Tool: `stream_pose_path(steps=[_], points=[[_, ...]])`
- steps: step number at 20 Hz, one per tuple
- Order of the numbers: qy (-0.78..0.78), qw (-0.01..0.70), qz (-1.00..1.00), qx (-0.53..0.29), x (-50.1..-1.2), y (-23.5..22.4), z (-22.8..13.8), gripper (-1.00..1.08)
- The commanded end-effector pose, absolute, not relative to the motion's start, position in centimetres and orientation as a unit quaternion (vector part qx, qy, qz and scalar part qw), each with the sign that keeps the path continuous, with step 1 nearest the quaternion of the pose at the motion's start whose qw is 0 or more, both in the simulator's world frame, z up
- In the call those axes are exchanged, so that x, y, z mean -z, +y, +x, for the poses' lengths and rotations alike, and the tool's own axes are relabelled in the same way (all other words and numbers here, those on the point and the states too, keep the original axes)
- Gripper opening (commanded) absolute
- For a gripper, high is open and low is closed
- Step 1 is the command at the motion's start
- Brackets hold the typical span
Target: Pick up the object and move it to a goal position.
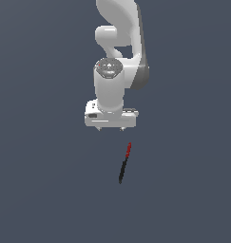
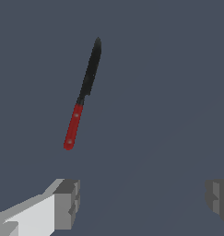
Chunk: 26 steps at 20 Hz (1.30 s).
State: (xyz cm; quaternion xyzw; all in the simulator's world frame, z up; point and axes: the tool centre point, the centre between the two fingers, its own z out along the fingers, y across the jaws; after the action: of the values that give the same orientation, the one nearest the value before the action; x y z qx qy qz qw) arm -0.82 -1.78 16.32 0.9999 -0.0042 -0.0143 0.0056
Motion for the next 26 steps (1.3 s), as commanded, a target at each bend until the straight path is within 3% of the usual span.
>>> stream_pose_path(steps=[1,15,26], points=[[-0.004,0.006,1.0,0.014,-16.3,-1.8,-0.8,1.0],[0.029,0.015,0.999,0.021,-16.1,-0.7,-0.8,1.0],[-0.028,0.011,0.999,0.014,-13.3,0.9,2.2,1.0]])
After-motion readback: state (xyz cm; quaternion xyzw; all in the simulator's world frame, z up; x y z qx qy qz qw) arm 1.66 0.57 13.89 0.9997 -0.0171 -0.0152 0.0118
